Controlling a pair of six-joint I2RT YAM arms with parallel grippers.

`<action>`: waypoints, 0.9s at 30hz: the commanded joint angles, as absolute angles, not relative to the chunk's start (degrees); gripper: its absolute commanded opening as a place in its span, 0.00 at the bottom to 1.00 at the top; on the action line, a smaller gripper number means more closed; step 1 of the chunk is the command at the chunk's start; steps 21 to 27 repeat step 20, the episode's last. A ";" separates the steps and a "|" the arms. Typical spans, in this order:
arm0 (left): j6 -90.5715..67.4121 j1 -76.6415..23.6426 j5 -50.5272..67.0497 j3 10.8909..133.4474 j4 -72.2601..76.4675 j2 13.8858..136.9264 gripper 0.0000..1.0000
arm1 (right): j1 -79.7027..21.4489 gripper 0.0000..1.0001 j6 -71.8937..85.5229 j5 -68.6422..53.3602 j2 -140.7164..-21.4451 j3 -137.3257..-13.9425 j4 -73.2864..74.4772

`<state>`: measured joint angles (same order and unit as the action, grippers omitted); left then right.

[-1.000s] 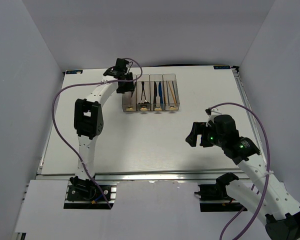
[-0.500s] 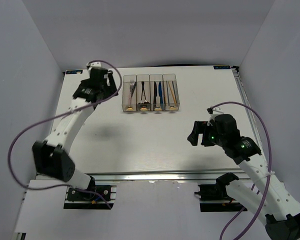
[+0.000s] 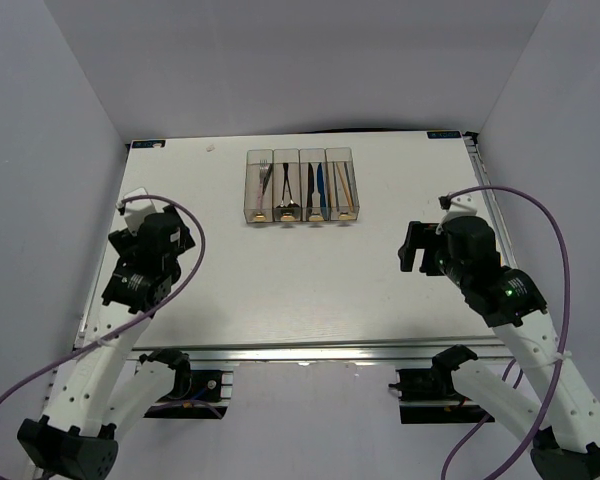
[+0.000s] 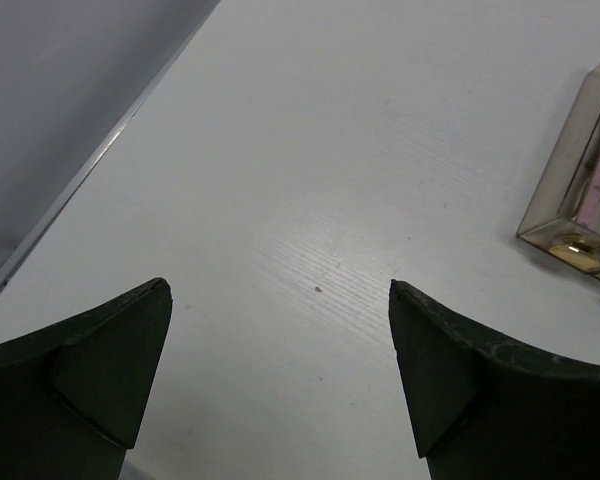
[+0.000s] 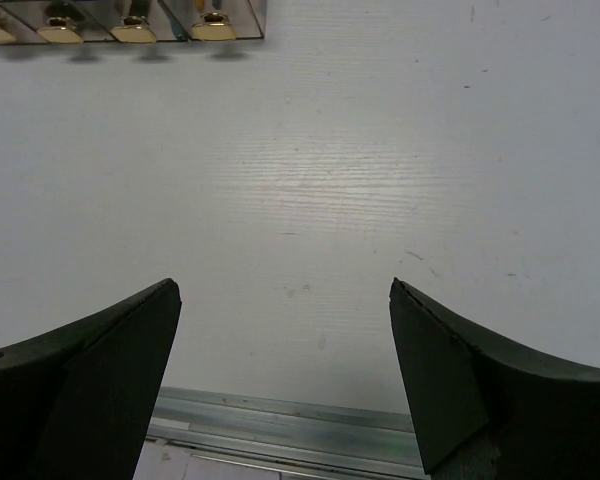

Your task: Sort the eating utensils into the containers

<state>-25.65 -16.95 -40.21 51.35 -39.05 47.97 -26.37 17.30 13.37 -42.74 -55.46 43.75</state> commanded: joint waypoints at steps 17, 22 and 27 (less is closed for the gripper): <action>-28.30 -16.79 -45.26 47.02 -38.50 39.11 0.98 | -26.46 0.89 13.53 18.28 -41.04 -54.32 41.13; -27.95 -16.79 -44.83 47.02 -38.32 39.37 0.98 | -26.54 0.89 13.97 17.76 -41.40 -54.23 41.22; -27.95 -16.79 -44.83 47.02 -38.32 39.37 0.98 | -26.54 0.89 13.97 17.76 -41.40 -54.23 41.22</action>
